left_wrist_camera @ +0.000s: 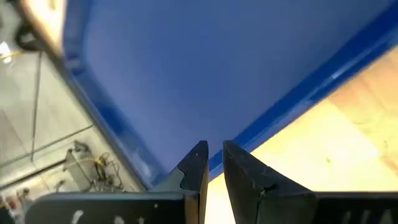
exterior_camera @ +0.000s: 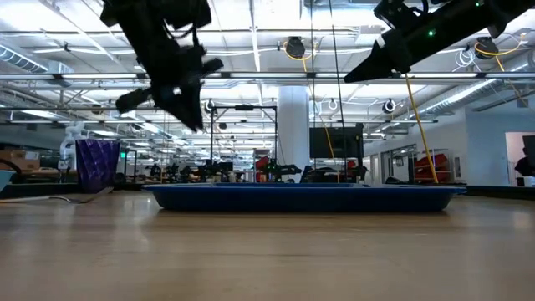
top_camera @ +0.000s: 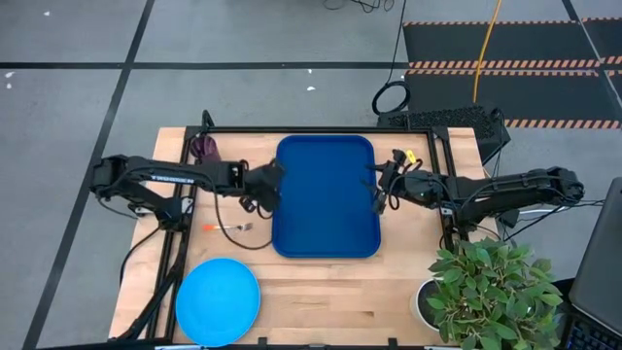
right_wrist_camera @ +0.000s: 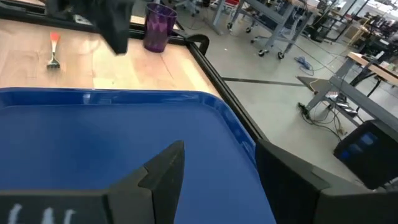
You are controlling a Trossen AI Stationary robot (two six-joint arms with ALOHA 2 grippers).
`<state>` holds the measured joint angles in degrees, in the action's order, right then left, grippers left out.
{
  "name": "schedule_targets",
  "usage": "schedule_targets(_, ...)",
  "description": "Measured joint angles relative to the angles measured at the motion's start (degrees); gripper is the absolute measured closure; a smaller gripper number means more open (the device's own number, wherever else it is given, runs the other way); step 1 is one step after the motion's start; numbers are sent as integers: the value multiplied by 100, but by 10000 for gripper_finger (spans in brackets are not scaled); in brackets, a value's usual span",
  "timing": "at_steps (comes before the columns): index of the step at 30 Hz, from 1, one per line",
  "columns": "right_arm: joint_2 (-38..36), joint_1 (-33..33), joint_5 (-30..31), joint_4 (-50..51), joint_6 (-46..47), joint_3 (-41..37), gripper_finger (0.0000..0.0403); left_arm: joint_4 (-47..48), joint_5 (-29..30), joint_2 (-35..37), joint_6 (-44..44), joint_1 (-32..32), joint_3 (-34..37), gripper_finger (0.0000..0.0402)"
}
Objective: Pick and place plate/cup/fork/spoon on tray
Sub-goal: Prepare the blue serving tray to the center of the table
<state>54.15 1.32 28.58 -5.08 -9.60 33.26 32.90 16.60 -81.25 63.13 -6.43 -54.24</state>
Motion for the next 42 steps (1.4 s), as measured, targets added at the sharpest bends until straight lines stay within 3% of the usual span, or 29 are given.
schedule_targets(4, -26, 0, 20, -19, -64, -2, 211, 39, 111, -425, 38, 111, 14, 305)
schedule_targets(8, -32, 13, 33, -46, -119, -2, 211, -206, 598, -780, 516, 170, 14, 234)
schedule_targets(12, -32, 20, 37, -31, -162, -2, 211, -265, 640, -1063, 931, 126, 14, 168)
schedule_targets(17, -32, 20, 37, -14, -177, -2, 211, 16, 760, -1290, 1503, 120, 14, 126)
schedule_targets(21, -30, 20, 37, 81, -165, -2, 211, -3, 813, -1306, 1614, 92, 14, 126)
schedule_targets(28, -30, 20, 37, 112, -163, -2, 211, -62, 691, -1306, 1851, -97, 58, 163)
schedule_targets(34, -30, 20, 30, 107, -125, -2, 211, -766, 635, -1335, 2076, -307, 378, 187)
schedule_targets(42, -30, 20, 20, 88, -117, -2, 211, -1389, 561, -1332, 2339, -560, 674, 188)
